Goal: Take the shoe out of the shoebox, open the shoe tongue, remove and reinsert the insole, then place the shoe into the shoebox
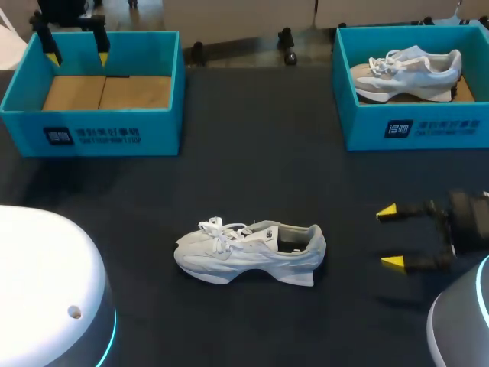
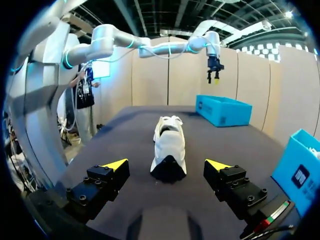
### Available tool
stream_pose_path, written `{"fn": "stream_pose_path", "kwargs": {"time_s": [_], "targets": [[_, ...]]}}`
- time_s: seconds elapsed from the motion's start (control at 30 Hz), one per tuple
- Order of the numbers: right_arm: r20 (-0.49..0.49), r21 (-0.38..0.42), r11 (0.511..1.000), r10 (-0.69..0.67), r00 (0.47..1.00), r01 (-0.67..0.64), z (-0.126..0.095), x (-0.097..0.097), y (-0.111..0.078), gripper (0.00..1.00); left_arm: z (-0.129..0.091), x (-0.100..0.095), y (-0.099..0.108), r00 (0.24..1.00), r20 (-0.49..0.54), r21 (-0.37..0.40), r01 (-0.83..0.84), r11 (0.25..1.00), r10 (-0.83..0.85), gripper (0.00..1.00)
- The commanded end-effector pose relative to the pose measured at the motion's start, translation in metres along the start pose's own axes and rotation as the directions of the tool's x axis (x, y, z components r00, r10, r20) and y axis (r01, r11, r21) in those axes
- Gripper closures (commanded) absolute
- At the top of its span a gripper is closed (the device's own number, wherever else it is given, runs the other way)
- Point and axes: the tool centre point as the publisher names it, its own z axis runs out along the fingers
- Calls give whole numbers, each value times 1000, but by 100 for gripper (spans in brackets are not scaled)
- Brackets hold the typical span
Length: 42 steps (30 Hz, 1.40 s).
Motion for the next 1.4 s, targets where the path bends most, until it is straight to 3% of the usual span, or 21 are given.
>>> {"fn": "stream_pose_path", "kwargs": {"time_s": [0.03, 0.37, 0.57, 0.93, 1.4], "targets": [[34, -15, 1000, -3, 999, 3, -2, 6, -5, 0, 0, 0, 0, 1000, 1, 0, 0, 1000, 0, 0], [34, -15, 1000, -3, 999, 3, -2, 6, -5, 0, 0, 0, 0, 1000, 1, 0, 0, 1000, 0, 0], [29, -19, 1000, 20, 999, -20, 0, -4, -35, 0, 0, 0, 0, 1000, 1, 0, 0, 1000, 0, 0], [15, -45, 999, 22, 1000, -21, -4, -8, -64, 0, 0, 0, 0, 1000, 1, 0, 0, 1000, 0, 0], [13, -56, 998, 22, 1000, -21, 4, -11, -67, 0, 0, 0, 0, 1000, 1, 0, 0, 1000, 0, 0]]}}
